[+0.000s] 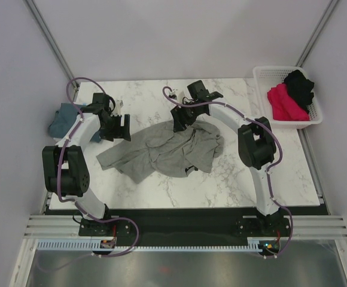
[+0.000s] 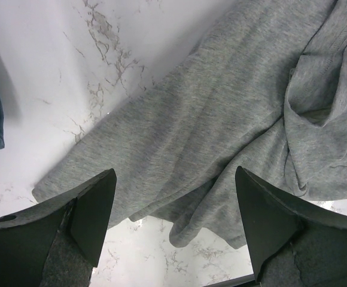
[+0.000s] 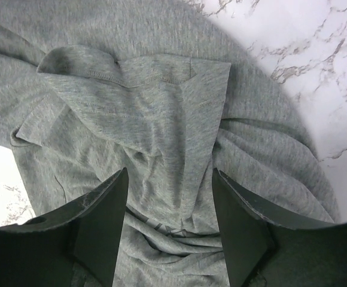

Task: Fold and stack the t-shirts
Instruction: Move the tshirt to the center of the board, then flatten the tshirt out

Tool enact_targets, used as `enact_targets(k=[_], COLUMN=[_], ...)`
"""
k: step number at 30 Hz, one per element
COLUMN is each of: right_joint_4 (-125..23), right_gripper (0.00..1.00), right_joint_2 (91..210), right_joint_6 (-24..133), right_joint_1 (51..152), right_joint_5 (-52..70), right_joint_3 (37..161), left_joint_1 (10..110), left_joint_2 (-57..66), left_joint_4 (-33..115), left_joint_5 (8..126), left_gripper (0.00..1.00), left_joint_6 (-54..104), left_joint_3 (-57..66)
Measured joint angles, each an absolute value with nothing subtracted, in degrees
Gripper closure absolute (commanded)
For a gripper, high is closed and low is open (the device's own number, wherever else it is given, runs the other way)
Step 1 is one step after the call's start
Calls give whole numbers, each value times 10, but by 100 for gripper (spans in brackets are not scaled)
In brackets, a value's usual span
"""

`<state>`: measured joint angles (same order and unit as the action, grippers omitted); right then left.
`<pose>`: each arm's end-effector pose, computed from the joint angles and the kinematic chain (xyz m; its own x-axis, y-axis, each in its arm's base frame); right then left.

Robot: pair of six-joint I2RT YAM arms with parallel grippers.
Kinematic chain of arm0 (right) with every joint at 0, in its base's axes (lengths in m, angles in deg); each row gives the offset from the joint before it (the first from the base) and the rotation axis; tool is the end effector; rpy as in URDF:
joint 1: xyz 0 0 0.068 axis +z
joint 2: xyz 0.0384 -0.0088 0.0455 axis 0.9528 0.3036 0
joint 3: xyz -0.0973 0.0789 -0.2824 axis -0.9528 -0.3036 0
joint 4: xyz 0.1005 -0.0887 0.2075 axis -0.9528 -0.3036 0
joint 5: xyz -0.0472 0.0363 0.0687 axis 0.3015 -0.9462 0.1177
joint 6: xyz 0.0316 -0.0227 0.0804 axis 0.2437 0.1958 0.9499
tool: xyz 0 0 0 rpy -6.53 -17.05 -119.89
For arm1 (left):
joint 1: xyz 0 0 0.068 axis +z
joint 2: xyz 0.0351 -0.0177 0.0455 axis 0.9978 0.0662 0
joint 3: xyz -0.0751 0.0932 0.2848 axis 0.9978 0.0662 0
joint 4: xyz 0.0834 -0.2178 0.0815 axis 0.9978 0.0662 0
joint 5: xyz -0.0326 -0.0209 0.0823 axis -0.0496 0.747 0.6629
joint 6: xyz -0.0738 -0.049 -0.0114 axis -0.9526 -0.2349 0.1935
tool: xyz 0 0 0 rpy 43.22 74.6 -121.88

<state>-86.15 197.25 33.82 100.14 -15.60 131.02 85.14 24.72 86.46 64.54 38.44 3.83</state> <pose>0.4397 0.2804 0.2141 -0.5522 -0.5172 -0.6539 -0.8162 0.4952 0.2976 0.3452 -0.0209 0.2386 -0.9142 0.0450 -0.4029 0.1168 0.9809 -0.1555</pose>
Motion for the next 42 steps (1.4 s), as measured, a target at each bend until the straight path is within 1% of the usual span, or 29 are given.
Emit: enact_targets(k=[5, 8, 11, 12, 14, 17, 18, 22, 25, 26, 29, 33, 34, 35, 37, 39, 40, 41, 42], right_joint_4=[-865, -865, -868, -869, -870, -871, -871, -871, -870, -869, -867, -867, -867, -867, -867, -866, -866, -866, -867], right_gripper=[36, 41, 55, 62, 62, 57, 57, 60, 64, 71, 78, 76, 75, 71, 71, 83, 95, 100, 100], right_joint_2=[1990, 2009, 2025, 2027, 2031, 2031, 2031, 2030, 2029, 2029, 2028, 2028, 2028, 2028, 2028, 2028, 2028, 2028, 2028], right_joint_6=[333, 330, 325, 324, 323, 324, 323, 323, 324, 324, 326, 327, 328, 328, 328, 327, 327, 327, 328], right_joint_1=[1003, 1004, 1007, 1008, 1010, 1011, 1011, 1011, 1011, 1011, 1011, 1011, 1011, 1011, 1011, 1011, 1011, 1011, 1011], right_joint_5=[-156, -155, -153, -153, -151, -149, -148, -139, -133, -132, -131, -128, -128, -127, -127, -127, -127, -126, -125], right_joint_3=[1313, 1319, 1325, 1328, 1334, 1342, 1344, 1355, 1363, 1365, 1366, 1366, 1366, 1366, 1366, 1367, 1367, 1367, 1367], left_joint_1=[851, 851, 851, 851, 851, 852, 852, 852, 852, 852, 852, 852, 852, 852, 852, 852, 852, 852, 852], left_joint_2=[247, 247, 247, 247, 247, 247, 247, 251, 260, 265, 276, 283, 285, 287, 292, 296, 298, 299, 300], left_joint_4=[865, 865, 865, 865, 865, 865, 865, 865, 865, 864, 865, 865, 865, 865, 864, 864, 865, 867, 871], left_joint_5=[645, 645, 645, 645, 645, 645, 645, 645, 645, 645, 645, 645, 645, 645, 645, 645, 650, 662, 670], left_gripper=[12, 12, 12, 12, 12, 12, 12, 12, 12, 12, 12, 12, 12, 12, 12, 11, 11, 11, 11], left_joint_6=[384, 384, 384, 384, 384, 384, 384, 384, 384, 384, 384, 384, 384, 384, 384, 384, 385, 385, 385], left_joint_3=[38, 38, 38, 38, 38, 38, 38, 38, 37, 36, 30, 20, 16, 14, 10, 7, 6, 4, 3])
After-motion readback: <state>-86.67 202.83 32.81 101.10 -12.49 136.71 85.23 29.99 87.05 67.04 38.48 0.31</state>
